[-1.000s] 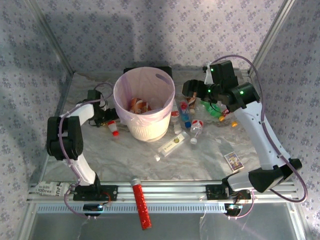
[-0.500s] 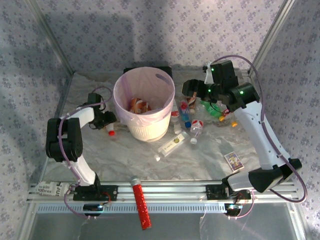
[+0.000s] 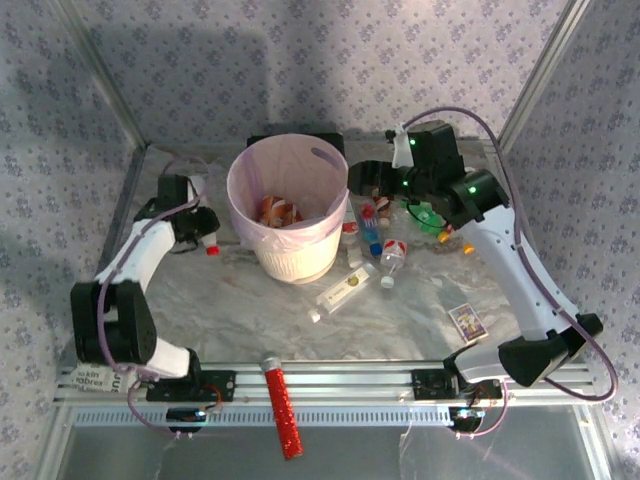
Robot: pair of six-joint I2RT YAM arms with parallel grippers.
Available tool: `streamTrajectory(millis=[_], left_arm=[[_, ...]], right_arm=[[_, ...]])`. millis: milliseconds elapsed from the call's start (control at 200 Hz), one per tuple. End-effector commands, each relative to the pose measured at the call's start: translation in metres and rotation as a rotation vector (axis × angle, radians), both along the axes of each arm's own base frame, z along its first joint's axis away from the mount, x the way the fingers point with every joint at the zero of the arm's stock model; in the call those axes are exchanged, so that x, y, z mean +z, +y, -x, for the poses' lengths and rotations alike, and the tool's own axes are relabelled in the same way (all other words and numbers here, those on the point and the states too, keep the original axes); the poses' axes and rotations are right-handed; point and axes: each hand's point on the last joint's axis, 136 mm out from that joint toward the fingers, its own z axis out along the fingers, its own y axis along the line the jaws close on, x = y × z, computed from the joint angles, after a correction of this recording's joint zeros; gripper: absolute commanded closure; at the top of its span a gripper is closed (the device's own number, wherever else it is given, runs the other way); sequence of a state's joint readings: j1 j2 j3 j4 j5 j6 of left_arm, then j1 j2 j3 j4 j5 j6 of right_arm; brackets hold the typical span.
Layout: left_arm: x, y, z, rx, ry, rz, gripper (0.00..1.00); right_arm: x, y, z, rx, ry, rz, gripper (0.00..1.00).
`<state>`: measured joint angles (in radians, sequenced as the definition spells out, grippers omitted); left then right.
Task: Put the plastic bottles in the bin
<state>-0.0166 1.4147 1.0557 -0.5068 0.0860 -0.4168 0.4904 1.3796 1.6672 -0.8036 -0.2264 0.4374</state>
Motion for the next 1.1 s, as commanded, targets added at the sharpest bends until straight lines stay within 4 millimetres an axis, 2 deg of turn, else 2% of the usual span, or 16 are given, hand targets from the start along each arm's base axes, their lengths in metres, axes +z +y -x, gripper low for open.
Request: streamTrajectory(millis=[0,60,110,205,260,335,400,500,640,765,919,979,1094], left_arm=[[0.086,-0.005,0.013,-0.040,-0.166,-0.057,0.63],[0.135,-0.017,0.020,-0.079,-0.271,-0.065,0.63],[0.166,-0.032,0.033,-0.130,-0.325,-0.068,0.62],[0.227,-0.069,0.053,-0.255,-0.457,-0.048,0.62],[0.250,-0.092,0.063,-0.329,-0.502,-0.019,0.62],[0.267,-0.126,0.074,-0.443,-0.532,0.023,0.62],[0.268,-0.151,0.079,-0.531,-0.530,0.032,0.61],[0.254,-0.184,0.078,-0.637,-0.484,0.008,0.61],[0.232,-0.207,0.063,-0.690,-0.428,-0.037,0.61],[0.214,-0.214,0.053,-0.708,-0.388,-0.077,0.61],[0.193,-0.207,0.050,-0.703,-0.327,-0.143,0.60],[0.186,-0.204,0.050,-0.703,-0.308,-0.163,0.50],[0.185,-0.204,0.052,-0.707,-0.309,-0.158,0.34]], right_arm=[[0.031,0.005,0.001,0.029,-0.108,-0.039,0.16],[0.030,0.006,-0.001,0.027,-0.106,-0.042,0.16],[0.028,0.004,-0.004,0.009,-0.105,-0.034,0.16],[0.022,-0.006,-0.012,-0.042,-0.099,-0.017,0.16],[0.019,-0.011,-0.015,-0.060,-0.090,-0.022,0.16],[0.014,-0.016,-0.017,-0.070,-0.077,-0.030,0.16],[0.010,-0.021,-0.017,-0.082,-0.064,-0.033,0.16],[0.006,-0.028,-0.015,-0.098,-0.049,-0.024,0.16],[0.002,-0.040,-0.010,-0.127,-0.045,-0.014,0.16],[-0.002,-0.050,-0.007,-0.150,-0.036,-0.010,0.16],[-0.007,-0.062,-0.004,-0.182,-0.023,0.002,0.16],[-0.008,-0.067,-0.003,-0.194,-0.023,0.001,0.16],[-0.010,-0.071,-0.004,-0.203,-0.021,-0.009,0.16]])
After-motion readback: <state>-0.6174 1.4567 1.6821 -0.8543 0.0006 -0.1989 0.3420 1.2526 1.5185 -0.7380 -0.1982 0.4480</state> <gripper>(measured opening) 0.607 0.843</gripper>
